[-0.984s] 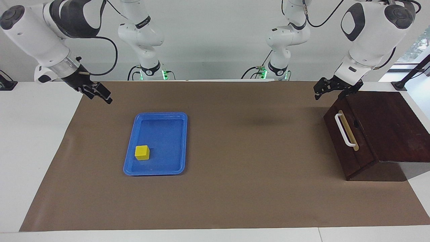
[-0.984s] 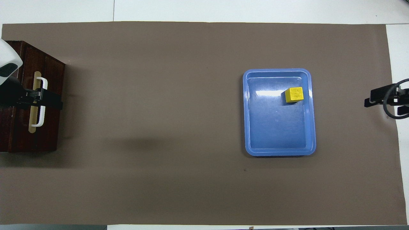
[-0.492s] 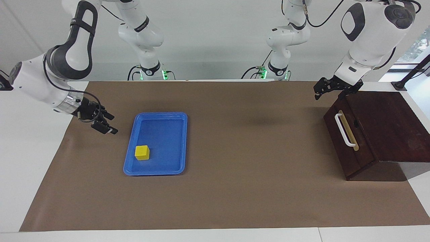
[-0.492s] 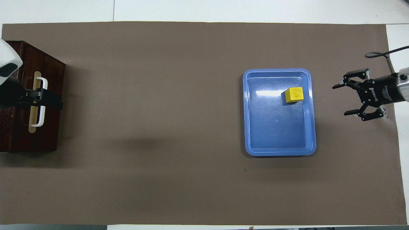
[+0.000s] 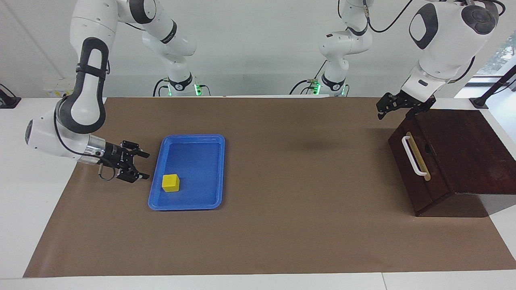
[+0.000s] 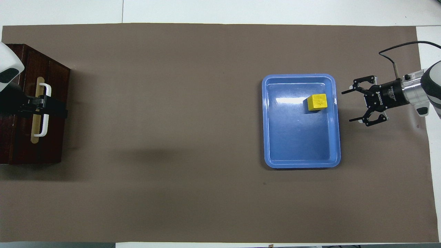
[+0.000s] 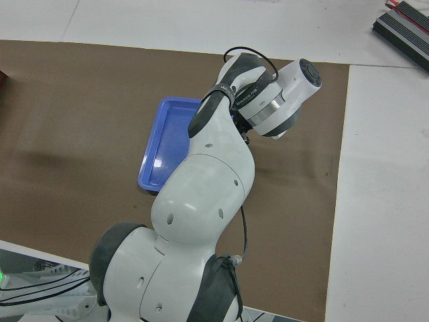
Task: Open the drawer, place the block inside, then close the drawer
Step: 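Reach the right gripper into the blue tray toward the yellow block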
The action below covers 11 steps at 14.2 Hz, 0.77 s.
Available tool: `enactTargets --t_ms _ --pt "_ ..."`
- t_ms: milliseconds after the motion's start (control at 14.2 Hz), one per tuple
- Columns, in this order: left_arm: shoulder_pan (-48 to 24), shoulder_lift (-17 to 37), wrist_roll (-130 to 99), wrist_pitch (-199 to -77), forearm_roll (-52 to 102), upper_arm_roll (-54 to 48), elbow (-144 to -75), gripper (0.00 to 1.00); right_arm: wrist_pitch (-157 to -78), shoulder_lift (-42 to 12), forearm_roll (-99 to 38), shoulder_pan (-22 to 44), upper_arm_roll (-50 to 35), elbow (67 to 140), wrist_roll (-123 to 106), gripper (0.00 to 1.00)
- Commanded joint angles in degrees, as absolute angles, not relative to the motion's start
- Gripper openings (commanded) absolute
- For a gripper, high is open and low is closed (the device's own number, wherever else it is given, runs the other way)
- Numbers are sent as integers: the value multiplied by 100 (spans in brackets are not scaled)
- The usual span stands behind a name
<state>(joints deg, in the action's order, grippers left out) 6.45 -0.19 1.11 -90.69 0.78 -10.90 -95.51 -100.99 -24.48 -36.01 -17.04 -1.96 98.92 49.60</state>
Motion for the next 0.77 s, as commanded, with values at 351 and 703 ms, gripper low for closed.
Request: enactTargets --t_ms 351,703 --pt "668 -167 114 -9079 0 -1090 -9677 100 -10292 -3040 -4007 -1538 -237 9572 5203 100" --pt "668 -167 105 -9079 0 -1090 -9677 100 -10336 -3383 -3964 -1441 -237 9108 5229 100"
